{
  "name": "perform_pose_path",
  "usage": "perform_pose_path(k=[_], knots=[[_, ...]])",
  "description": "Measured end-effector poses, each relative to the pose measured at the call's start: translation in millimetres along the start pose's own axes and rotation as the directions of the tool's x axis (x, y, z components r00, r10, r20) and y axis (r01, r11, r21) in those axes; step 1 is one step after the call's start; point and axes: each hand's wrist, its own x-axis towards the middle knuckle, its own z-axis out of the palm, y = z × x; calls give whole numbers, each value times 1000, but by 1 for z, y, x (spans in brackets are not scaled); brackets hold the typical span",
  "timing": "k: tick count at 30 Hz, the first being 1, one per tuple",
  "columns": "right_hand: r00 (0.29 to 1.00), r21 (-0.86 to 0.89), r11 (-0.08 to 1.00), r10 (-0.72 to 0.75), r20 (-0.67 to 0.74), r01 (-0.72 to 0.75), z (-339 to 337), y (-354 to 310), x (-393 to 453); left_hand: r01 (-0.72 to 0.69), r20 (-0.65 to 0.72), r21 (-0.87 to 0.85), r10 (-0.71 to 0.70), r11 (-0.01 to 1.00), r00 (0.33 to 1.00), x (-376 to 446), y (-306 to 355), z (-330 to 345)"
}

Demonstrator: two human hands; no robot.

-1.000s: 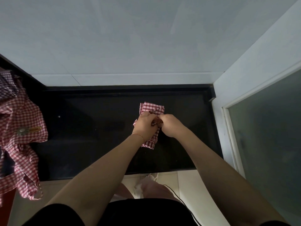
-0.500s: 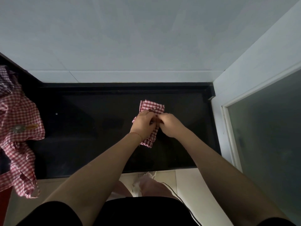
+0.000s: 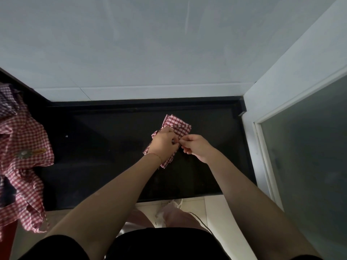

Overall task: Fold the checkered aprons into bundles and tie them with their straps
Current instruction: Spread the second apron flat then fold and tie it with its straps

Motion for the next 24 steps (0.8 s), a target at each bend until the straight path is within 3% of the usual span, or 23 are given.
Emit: perform_pose_path(k=[5, 12, 24], knots=[[1000, -13, 1000, -16, -9, 16, 2, 0, 1, -63, 14, 50, 62, 997, 998, -1, 1, 5], [1000, -56, 998, -21, 14, 22, 0, -2, 0, -28, -13, 88, 29, 996, 999, -1, 7, 10], [999, 62, 998, -1, 35, -2, -2, 3, -1, -13, -60, 73, 17, 997, 998, -2, 11, 15]])
